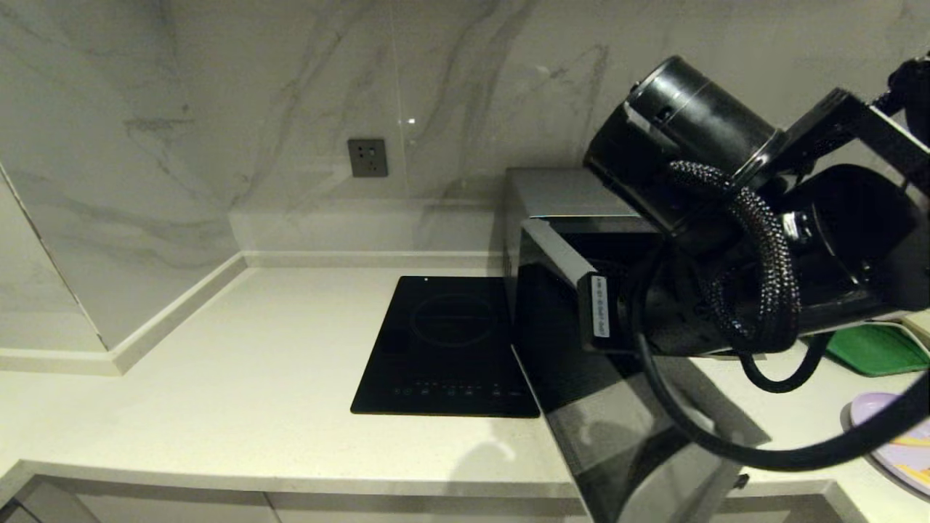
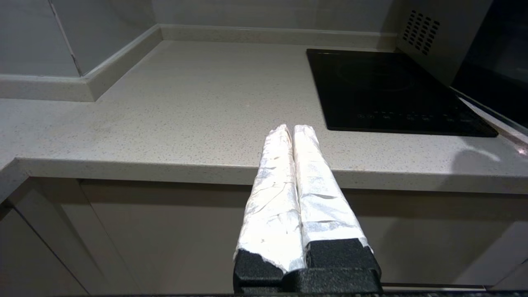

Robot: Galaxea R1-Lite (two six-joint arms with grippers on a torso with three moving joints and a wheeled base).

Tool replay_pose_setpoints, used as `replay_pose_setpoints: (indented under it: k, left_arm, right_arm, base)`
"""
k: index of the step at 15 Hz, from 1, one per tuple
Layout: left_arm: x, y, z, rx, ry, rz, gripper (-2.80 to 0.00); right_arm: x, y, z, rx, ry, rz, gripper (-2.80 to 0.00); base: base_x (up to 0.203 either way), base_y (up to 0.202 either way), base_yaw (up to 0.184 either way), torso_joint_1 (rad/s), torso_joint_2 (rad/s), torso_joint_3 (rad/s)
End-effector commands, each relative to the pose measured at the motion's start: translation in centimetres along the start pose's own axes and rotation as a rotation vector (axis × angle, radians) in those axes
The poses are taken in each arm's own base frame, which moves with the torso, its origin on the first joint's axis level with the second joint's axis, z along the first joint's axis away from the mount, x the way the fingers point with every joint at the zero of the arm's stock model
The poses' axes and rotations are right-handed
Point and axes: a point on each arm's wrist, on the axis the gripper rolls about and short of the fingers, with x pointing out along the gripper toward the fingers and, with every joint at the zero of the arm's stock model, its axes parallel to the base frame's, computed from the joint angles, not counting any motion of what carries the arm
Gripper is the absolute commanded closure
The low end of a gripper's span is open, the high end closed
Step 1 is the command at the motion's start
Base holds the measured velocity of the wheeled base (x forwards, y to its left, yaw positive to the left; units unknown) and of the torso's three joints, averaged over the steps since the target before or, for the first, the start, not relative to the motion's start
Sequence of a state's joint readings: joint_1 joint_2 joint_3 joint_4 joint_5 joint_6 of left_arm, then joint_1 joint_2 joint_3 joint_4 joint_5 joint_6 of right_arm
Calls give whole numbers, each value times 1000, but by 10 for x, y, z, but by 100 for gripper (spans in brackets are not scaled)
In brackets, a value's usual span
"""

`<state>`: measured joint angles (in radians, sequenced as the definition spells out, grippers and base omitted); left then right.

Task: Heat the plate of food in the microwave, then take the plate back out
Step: Close the microwave oven

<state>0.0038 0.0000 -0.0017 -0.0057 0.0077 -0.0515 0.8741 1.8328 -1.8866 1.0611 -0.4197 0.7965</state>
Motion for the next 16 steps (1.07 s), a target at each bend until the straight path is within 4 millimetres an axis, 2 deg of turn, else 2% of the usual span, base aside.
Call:
replay_pose_setpoints:
  k: [1,5,8,12,16]
  left_arm:
    - [0,0,0,-1,0,1,0]
    - [0,0,0,-1,-2,1,0]
    - [0,0,0,-1,-2,1,0]
    - [0,0,0,-1,0,1,0]
    - [0,0,0,-1,-2,1,0]
  right_arm:
    - [5,-17,3,50,12,-57,0]
    - [15,-34,17,186,-41,-148,0]
    - [32,-61,31,319,-66,-262,0]
    - [59,-127,73,584,-167,-385,0]
    - [68,-186,101,745,-250,-396,0]
  base:
    - [0,0,0,0,0,0]
    - [0,0,0,0,0,0]
    - [0,0,0,0,0,0]
    - [0,0,0,0,0,0]
    - [0,0,0,0,0,0]
